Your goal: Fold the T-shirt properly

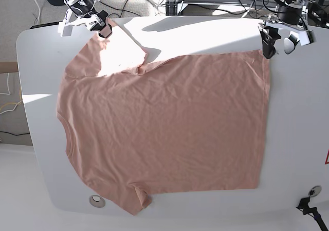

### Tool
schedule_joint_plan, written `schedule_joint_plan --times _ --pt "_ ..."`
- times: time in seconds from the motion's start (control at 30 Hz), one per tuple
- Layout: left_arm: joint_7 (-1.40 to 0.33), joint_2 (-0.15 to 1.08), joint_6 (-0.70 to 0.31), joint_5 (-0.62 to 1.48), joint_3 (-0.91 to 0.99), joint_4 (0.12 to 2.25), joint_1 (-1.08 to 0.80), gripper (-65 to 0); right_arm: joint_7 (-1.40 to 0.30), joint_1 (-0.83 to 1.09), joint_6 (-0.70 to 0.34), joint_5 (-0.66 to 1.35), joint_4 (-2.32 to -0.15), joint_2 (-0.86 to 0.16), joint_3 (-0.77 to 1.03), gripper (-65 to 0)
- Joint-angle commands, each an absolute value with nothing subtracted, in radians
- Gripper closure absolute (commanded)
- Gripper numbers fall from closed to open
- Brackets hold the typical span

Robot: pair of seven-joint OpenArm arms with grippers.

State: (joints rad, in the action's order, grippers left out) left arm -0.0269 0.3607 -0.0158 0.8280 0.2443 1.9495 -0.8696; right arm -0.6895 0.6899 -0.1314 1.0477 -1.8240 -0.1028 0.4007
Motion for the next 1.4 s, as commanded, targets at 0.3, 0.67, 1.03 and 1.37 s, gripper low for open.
schedule_joint_plan --times 0.3,0.67,1.03,1.37 --pt "-0.001 0.371 -0.025 0.828 0.249 1.963 -0.877 -47.5 -0.687 0.702 -0.140 1.052 -1.847 -0.114 0.467 -30.8" --pt "-0.002 0.394 -0.025 0.828 0.248 1.963 -0.875 -47.5 -0.687 0.705 -0.145 1.047 -1.839 -0.108 0.479 -30.8" --pt "-0.002 0.397 -0.025 0.828 0.249 1.963 -0.875 -47.5 -0.687 0.727 -0.145 1.052 -1.810 -0.107 0.415 -30.8" --pt "-0.002 0.397 -0.025 0.828 0.252 1.962 -0.877 -47.5 -0.685 0.705 -0.145 1.050 -1.810 -0.107 0.394 -24.5"
